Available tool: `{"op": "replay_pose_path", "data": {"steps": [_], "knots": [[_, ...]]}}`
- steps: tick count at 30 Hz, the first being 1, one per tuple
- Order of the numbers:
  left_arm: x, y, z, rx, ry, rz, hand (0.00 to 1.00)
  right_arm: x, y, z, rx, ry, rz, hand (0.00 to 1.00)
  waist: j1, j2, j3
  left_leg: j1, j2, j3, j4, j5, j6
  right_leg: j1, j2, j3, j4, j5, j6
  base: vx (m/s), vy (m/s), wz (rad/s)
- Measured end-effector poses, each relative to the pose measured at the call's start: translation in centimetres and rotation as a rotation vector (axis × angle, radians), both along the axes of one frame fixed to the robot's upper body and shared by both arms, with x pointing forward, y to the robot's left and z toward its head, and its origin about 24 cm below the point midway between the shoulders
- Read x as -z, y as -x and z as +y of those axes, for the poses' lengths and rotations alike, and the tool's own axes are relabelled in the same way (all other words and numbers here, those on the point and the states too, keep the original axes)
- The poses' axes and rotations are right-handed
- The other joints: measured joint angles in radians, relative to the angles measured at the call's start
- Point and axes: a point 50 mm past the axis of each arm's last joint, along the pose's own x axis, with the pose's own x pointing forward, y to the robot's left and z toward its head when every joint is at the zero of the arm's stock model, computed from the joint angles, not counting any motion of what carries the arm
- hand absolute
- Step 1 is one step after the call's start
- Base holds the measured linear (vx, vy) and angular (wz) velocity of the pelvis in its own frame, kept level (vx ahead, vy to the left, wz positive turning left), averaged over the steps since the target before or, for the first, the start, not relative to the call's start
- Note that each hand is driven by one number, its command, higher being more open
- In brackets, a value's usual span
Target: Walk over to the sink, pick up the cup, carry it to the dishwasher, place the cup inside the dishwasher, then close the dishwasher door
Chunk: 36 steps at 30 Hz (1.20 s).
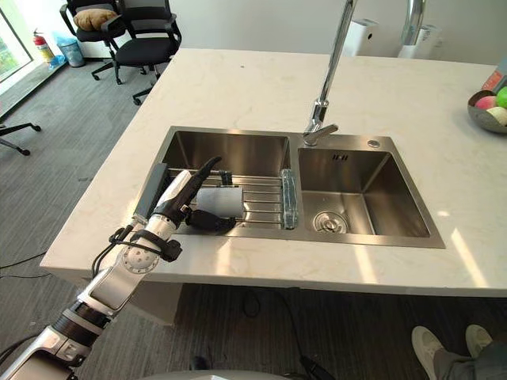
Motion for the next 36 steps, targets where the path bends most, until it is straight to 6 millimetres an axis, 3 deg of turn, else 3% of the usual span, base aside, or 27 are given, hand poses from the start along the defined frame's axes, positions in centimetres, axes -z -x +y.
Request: {"op": "replay_pose_path", "data": {"steps": [5, 15, 21, 27, 36], "knots": [[1.0, -0.9, 1.5, -0.104, -0.125, 0.009, 1.00, 0.0, -0.1, 0.2, 0.001, 0.007, -0.016, 1.00, -0.025, 0.001, -0.001, 0.000, 0.001, 0.016, 0.003, -0.004, -0.002, -0.009, 0.000, -0.002, -0.005, 0.007, -0.006, 0.06, -0.020, -0.12], [1.8, -1.2, 2.3, -0.128, -0.219, 0.021, 1.00, 0.0, -0.2, 0.1, -0.001, 0.014, -0.025, 1.00, -0.028, 0.009, 0.002, 0.005, 0.004, 0.024, 0.003, -0.004, -0.002, -0.014, 0.000, -0.016, -0.006, 0.020, -0.009, -0.02, -0.011, -0.05], [0.9, -2.2, 2.5, -0.030, -0.331, 0.096, 1.00, -0.1, 0.0, -0.2, -0.003, 0.021, -0.039, 1.00, -0.030, 0.024, 0.010, 0.006, 0.003, 0.021, 0.002, -0.004, -0.002, -0.019, -0.004, -0.031, -0.006, 0.026, -0.001, -0.06, 0.000, -0.05], [0.5, -2.4, 2.4, 0.008, -0.363, 0.171, 1.00, -0.2, 0.0, -1.0, -0.042, 0.043, -0.030, 1.00, -0.029, 0.056, 0.001, 0.004, 0.002, -0.009, 0.003, -0.004, -0.002, -0.015, -0.003, -0.041, -0.008, 0.026, 0.000, 0.00, -0.005, 0.01], [-0.2, -2.9, 2.5, 0.041, -0.409, 0.242, 1.00, -0.3, -0.1, -1.0, -0.072, 0.046, -0.029, 1.00, -0.038, 0.059, 0.002, 0.006, 0.001, -0.020, 0.002, -0.004, -0.002, -0.007, -0.003, -0.052, -0.008, 0.025, 0.001, -0.01, -0.005, 0.02]]}}
